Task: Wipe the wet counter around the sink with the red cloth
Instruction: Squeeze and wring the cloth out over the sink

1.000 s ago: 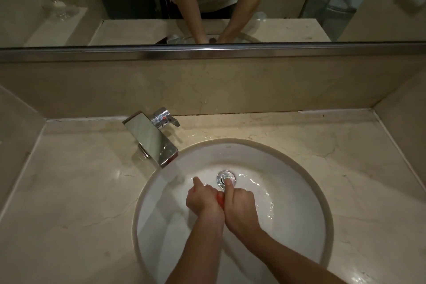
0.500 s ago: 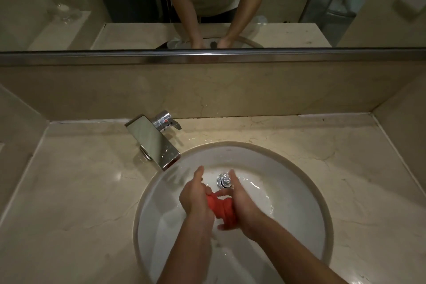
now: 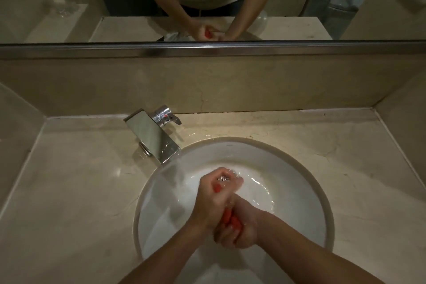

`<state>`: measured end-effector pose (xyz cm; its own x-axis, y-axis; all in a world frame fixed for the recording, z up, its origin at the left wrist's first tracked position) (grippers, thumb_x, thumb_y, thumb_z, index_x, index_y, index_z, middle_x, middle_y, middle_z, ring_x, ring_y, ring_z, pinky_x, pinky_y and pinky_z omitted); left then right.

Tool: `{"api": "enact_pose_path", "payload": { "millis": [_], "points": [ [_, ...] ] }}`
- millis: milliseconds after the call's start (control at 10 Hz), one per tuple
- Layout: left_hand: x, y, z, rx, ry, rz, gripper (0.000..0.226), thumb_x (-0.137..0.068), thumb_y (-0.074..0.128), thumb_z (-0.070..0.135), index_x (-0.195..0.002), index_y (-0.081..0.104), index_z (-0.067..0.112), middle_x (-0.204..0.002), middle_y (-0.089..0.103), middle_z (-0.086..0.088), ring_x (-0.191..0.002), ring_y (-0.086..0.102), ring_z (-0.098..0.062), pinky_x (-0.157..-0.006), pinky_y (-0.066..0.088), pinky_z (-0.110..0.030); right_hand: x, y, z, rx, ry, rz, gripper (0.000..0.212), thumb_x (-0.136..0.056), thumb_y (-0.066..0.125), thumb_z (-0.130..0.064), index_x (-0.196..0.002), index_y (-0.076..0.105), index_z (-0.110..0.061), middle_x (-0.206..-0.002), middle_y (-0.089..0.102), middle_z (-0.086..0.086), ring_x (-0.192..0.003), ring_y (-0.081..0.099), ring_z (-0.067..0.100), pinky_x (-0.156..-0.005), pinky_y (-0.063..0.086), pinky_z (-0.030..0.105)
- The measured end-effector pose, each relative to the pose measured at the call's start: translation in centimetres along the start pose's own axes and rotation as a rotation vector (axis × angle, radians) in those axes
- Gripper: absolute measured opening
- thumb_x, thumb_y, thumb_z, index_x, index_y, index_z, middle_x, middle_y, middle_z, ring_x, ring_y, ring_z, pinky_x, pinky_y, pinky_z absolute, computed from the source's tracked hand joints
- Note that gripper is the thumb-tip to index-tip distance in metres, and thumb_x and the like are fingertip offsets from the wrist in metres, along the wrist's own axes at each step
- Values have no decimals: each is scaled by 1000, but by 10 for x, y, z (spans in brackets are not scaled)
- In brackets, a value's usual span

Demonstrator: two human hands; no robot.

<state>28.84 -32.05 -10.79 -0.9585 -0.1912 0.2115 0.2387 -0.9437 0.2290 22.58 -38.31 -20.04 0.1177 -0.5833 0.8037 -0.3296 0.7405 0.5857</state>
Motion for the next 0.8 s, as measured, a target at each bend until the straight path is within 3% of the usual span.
{"api": "enact_pose_path", "payload": {
  "millis": [100,200,300,400,500,600,700,800],
  "points": [
    [-2,-40,-44,293,-259,514,44,-86,72,31,-61,42,10,-47,27,-1,-38,24,-15,-42,23,-23,-5,-27,-15,-29,-270,446,37,-87,50,-32,-54,39,-21,-47,35,-3,-37,28,11,-37,20,17],
    [16,-57,-90,626,-492,876,46,-93,63,40,-66,37,12,-47,27,-1,-31,26,-15,-36,27,-20,18,-51,-42,339,-621,885,48,-103,42,-30,-62,56,-11,-57,53,8,-56,49,24,-58,46,34],
    [31,-53,-124,582,-714,800,47,-104,37,46,-71,35,12,-67,38,-7,-46,45,-21,-35,41,-23,5,-60,-38,386,-581,727,54,-104,25,-38,-85,64,-7,-66,63,11,-65,59,32,-70,51,39],
    [47,-58,-141,400,-800,784,35,-107,27,32,-96,49,7,-79,49,-14,-63,49,-26,-56,45,-33,-4,-56,-49,1015,-608,693,45,-92,31,-43,-81,68,-19,-46,57,0,-35,50,28,-38,39,26],
    [36,-47,-134,391,-766,824,42,-105,38,34,-115,56,-3,-101,63,-22,-84,63,-31,-72,49,-36,29,-53,-52,995,-809,969,40,-93,39,-36,-65,65,-23,-39,49,-2,-30,44,23,-38,23,23],
    [21,-52,-118,371,-695,856,44,-97,57,39,-84,53,-4,-62,55,-12,-54,54,-26,-58,48,-32,43,-46,-50,925,-915,1055,61,-106,36,-38,-48,43,-23,-45,45,-2,-47,45,16,-54,31,33],
    [19,-54,-113,284,-725,658,47,-94,57,49,-87,54,3,-66,59,-11,-62,61,-26,-63,51,-33,51,-54,-43,744,-871,1085,62,-106,32,-43,-50,45,-20,-51,50,-2,-55,51,13,-58,36,33],
    [32,-50,-98,76,-781,431,54,-88,57,60,-99,61,8,-97,69,-17,-85,69,-33,-72,59,-48,62,-48,-39,734,-945,1026,63,-106,33,-44,-54,47,-12,-51,51,1,-53,50,14,-58,41,36]
  ]
}}
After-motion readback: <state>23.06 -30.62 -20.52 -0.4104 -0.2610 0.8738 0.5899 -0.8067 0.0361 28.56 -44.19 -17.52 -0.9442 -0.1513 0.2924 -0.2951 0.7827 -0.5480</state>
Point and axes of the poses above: each hand's wrist, its own x-axis away from the middle knuckle, its own y-axis out of the palm, z = x × y, the point moved 9 cm from there along -x, towards the middle knuckle
